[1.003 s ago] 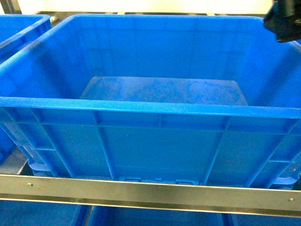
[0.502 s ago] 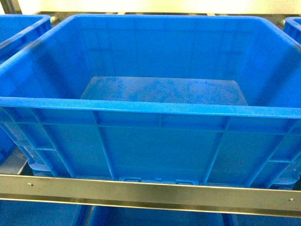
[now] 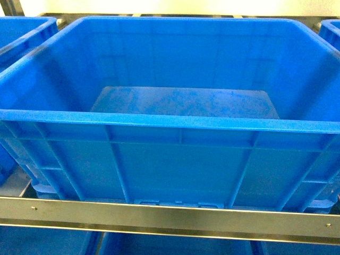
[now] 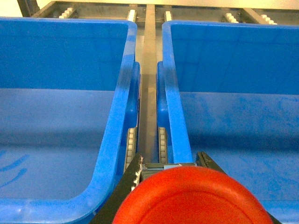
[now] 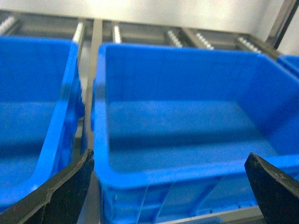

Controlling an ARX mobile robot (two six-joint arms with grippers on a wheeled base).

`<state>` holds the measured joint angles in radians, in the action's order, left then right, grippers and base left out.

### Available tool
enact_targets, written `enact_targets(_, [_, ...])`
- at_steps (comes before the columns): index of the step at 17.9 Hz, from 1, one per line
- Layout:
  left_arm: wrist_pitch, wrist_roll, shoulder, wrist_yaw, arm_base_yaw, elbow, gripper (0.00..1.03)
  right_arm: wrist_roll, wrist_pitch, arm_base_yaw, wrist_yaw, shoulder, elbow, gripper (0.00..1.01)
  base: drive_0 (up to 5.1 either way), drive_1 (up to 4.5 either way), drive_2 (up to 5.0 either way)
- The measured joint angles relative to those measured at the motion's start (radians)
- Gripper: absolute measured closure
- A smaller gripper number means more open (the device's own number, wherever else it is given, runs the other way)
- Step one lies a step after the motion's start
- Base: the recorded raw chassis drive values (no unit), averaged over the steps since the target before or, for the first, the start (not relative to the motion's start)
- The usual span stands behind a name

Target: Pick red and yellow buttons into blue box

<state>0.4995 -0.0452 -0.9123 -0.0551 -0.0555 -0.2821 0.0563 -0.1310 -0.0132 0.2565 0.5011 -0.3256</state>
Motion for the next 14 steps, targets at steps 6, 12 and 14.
enact_targets(6, [0.075,0.0,-0.06,0.007,-0.017,-0.086,0.76,0.0,0.057,-0.063,0.043,-0.032,0.028,0.03,0.0,0.0,0.0])
enact_targets(12, [-0.019,0.018,-0.443,0.2,-0.083,-0.485,0.77,0.0,0.056,-0.063,0.043,-0.032,0.028,0.03,0.0,0.0,0.0])
enact_targets(14, [-0.165,0.084,-0.587,0.239,-0.108,-0.651,0.77,0.0,0.056,-0.063,0.043,-0.032,0.028,0.03,0.0,0.0,0.0])
